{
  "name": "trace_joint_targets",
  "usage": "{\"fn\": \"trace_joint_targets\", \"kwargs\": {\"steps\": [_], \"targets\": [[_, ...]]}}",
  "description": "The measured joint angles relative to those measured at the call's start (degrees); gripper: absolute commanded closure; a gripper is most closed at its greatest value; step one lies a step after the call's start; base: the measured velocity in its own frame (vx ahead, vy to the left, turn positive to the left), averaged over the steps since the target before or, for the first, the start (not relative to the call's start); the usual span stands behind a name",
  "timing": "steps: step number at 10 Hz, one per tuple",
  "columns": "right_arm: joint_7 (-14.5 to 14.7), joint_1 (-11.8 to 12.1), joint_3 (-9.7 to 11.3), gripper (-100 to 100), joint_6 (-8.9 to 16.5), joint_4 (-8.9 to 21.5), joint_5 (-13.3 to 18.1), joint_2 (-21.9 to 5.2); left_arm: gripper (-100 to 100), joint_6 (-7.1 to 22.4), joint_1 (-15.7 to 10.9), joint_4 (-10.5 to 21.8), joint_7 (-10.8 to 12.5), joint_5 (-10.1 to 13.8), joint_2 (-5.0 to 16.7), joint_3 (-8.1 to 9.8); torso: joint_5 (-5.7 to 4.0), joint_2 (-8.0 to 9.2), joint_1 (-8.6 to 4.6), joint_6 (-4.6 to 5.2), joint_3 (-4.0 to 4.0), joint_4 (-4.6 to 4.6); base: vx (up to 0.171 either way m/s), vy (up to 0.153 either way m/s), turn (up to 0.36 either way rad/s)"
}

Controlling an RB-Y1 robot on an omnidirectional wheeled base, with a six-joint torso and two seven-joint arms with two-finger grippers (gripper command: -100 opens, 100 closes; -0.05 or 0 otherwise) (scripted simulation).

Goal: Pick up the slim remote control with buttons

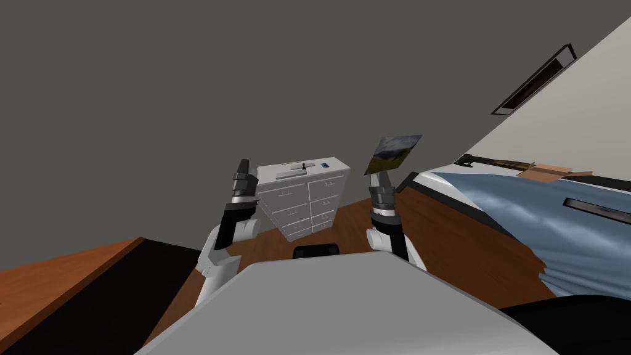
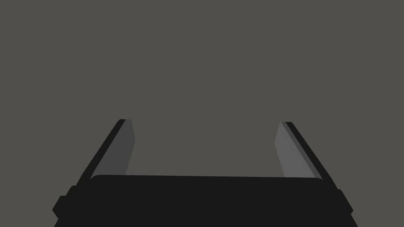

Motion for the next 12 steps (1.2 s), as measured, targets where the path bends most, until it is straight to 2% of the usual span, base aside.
{"fn": "trace_joint_targets", "kwargs": {"steps": [3,6,9,10,11,12], "targets": [[0.0,0.0,0.0,0,0.0,0.0,0.0,0.0,-100,3.98,-4.15,2.48,0.74,-0.54,1.52,0.79,0.0,0.01,0.01,-0.02,0.01,0.01,-0.019,-0.015,-0.028],[0.0,0.0,0.0,0,0.0,0.0,0.0,0.0,-100,8.44,-10.17,7.53,1.79,-0.99,3.68,2.12,0.0,0.01,-0.01,-0.01,0.01,0.0,-0.021,-0.018,-0.021],[0.0,0.0,0.0,0,0.0,0.0,0.0,0.0,-100,13.68,-15.11,9.81,2.48,-1.54,4.66,2.8,-0.01,0.03,-0.02,-0.03,0.02,0.01,-0.017,-0.016,-0.013],[0.0,0.0,0.0,0,0.0,0.0,0.0,0.0,-100,14.4,-16.07,10.35,2.68,-1.47,4.96,2.97,0.0,0.0,0.01,-0.03,0.0,0.0,-0.018,-0.016,-0.02],[0.0,0.0,0.0,0,0.0,0.0,0.0,0.0,-100,15.3,-17.86,12.66,3.01,-1.56,5.68,3.44,0.0,0.0,0.01,-0.02,0.0,0.0,-0.022,-0.017,-0.016],[0.0,0.0,0.0,0,0.0,0.0,0.0,0.0,-100,16.96,-19.71,13.51,3.24,-1.64,6.03,3.66,-0.01,0.02,-0.01,-0.02,0.01,0.01,-0.028,-0.027,-0.021]]}}
